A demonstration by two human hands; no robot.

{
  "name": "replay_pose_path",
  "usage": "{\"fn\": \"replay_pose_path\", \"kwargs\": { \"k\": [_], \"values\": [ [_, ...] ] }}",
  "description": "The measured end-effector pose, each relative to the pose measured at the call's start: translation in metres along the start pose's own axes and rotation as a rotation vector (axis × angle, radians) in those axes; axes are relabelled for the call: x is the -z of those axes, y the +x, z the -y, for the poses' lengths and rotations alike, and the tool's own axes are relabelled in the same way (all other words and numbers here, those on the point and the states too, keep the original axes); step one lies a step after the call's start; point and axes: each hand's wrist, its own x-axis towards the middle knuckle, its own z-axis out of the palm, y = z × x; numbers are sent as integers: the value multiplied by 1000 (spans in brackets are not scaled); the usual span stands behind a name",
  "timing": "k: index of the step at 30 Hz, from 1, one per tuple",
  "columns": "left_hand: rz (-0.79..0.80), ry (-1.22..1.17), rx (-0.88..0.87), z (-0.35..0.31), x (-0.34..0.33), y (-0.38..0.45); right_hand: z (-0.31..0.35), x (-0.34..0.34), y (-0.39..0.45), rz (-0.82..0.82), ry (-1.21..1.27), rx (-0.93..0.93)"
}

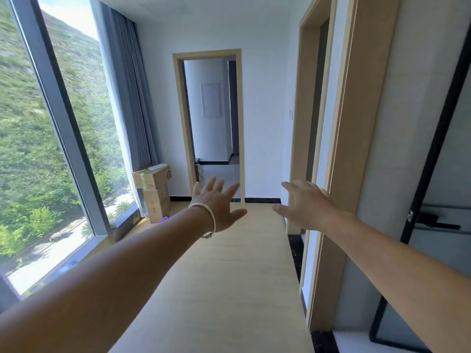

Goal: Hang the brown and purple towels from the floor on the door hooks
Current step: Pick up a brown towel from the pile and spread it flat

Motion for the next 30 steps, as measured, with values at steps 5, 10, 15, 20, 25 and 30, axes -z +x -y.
{"fn": "replay_pose_path", "kwargs": {
  "k": [5,10,15,20,25,30],
  "values": [
    [-19,22,-16,12,-16,38,-1,-11,35,27,-29,-9],
    [-23,15,-25,44,-33,89,6,-24,87,28,-62,-40],
    [-17,-2,-19,85,-42,138,23,-36,147,40,-75,-76],
    [-27,-2,-45,111,-49,183,33,-49,195,33,-74,-104],
    [-12,-30,-62,123,-66,221,38,-65,235,29,-83,-95],
    [6,-51,-50,132,-84,260,31,-81,274,37,-90,-91]
  ]
}}
